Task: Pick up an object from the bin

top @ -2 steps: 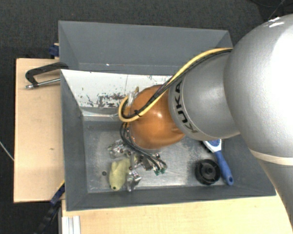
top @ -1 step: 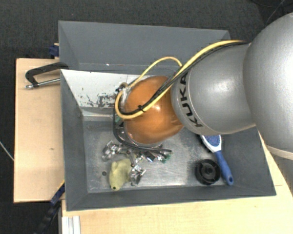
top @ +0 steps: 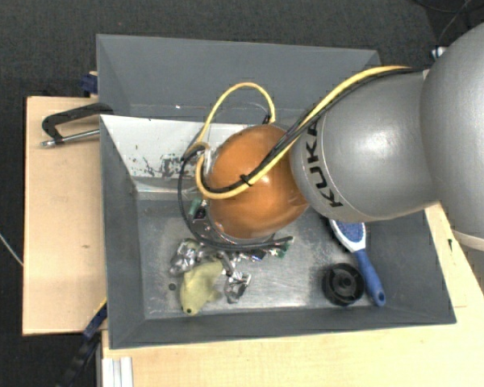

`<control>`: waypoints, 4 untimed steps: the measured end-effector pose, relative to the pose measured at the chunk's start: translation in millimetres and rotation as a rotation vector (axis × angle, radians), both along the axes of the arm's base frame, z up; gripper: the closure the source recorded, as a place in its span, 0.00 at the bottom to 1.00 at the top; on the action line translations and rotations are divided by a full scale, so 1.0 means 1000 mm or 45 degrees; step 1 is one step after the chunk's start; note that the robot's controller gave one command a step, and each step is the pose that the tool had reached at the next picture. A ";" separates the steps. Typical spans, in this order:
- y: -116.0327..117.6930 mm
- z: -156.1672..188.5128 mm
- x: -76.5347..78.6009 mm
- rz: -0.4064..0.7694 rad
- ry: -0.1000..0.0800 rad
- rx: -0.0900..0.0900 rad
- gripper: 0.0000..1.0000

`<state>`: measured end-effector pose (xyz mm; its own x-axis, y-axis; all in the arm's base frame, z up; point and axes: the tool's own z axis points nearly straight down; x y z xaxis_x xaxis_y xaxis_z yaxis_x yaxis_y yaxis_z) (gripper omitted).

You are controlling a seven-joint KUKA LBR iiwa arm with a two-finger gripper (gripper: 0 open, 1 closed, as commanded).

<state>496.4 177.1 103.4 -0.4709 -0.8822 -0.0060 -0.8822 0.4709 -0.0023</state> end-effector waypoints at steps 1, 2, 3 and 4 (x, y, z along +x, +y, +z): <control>0.006 -0.032 0.001 0.172 0.001 -0.002 0.00; 0.038 -0.032 0.000 0.423 -0.004 -0.001 0.00; 0.039 -0.030 0.000 0.421 -0.007 0.003 1.00; 0.042 0.027 0.002 0.418 -0.008 0.001 1.00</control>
Offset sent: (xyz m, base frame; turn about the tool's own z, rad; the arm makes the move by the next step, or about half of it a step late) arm -0.0004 0.0044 -0.0334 -0.1372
